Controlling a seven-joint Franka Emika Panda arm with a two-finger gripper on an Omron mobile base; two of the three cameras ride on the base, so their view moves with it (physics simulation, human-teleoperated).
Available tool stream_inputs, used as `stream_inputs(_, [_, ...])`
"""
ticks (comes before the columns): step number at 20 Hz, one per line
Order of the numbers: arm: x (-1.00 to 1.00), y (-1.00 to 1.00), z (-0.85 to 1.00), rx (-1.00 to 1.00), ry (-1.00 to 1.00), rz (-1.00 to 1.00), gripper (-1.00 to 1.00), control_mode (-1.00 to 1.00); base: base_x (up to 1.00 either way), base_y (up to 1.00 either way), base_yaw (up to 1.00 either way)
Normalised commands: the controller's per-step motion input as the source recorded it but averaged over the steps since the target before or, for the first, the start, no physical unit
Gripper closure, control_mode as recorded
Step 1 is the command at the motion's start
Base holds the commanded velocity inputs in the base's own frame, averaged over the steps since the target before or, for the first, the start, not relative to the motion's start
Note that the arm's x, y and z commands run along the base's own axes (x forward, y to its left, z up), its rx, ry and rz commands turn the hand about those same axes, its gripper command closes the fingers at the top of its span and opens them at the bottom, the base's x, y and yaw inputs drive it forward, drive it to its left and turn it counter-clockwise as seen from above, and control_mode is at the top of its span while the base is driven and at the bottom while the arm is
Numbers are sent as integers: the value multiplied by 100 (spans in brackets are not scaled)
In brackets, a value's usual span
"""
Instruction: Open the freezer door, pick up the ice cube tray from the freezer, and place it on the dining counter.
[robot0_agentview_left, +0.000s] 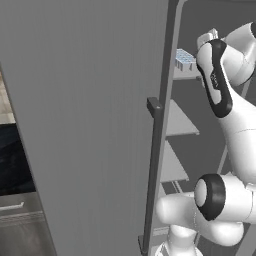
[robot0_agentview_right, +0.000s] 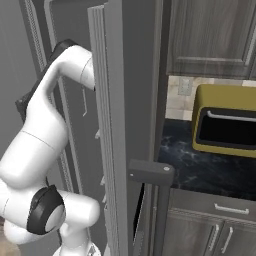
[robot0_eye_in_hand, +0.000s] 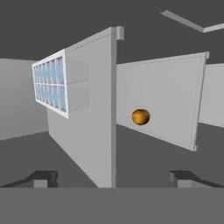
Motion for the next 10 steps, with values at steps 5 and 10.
stream_inputs(5, [35, -9, -1, 0, 0, 0, -100, -100, 0, 0, 0])
stream_inputs(10, [35, -17, 0, 0, 0, 0, -100, -100, 0, 0, 0])
